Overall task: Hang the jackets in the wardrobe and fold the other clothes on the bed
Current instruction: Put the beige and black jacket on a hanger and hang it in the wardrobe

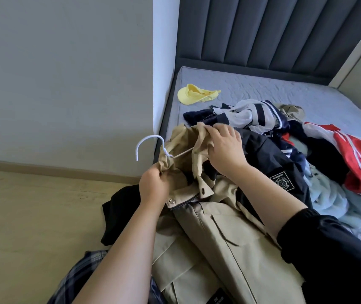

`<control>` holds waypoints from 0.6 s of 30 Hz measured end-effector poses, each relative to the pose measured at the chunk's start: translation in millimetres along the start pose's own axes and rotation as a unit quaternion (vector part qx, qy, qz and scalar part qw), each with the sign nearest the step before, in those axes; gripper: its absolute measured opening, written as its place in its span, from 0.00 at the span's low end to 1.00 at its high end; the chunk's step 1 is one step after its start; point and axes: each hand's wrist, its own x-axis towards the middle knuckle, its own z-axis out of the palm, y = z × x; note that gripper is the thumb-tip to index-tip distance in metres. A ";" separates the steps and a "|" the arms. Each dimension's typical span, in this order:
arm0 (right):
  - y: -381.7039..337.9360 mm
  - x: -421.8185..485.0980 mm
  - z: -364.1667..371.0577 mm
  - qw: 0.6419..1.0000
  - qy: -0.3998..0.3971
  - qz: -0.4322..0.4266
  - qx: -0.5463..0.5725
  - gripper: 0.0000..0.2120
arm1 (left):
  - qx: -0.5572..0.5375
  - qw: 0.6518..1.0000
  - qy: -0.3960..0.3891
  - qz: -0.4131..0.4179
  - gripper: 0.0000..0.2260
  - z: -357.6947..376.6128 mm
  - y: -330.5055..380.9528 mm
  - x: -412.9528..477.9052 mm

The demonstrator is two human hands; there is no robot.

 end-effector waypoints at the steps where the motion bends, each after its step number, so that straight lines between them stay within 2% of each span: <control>1: 4.2 0.1 5.5 0.998 -0.050 0.007 -0.027 0.17 | 0.009 1.000 0.005 0.007 0.11 0.3 0.3 -0.3; 3: 4.8 -2.7 14.6 0.994 -0.098 -0.013 -0.034 0.11 | 0.028 0.999 0.011 0.028 0.09 0.6 2.6 -2.2; 5: -1.0 -4.6 16.5 0.997 -0.062 -0.049 0.004 0.06 | 0.035 0.998 0.027 0.038 0.07 -3.5 6.5 -2.4; 8: -30.8 5.4 -2.2 0.994 0.012 -0.063 0.091 0.14 | 0.023 0.998 0.058 0.028 0.08 -24.2 15.7 9.1; 12: -87.4 47.8 -38.4 0.983 0.097 -0.074 0.137 0.09 | 0.009 0.992 0.124 0.013 0.10 -79.1 43.2 46.7; 15: -132.6 86.9 -77.7 0.966 0.161 -0.094 0.177 0.11 | 0.002 0.985 0.168 0.038 0.09 -136.6 76.5 82.2; 18: -177.0 125.6 -122.3 0.950 0.208 -0.111 0.205 0.14 | -0.008 0.980 0.181 0.082 0.08 -198.8 113.0 112.3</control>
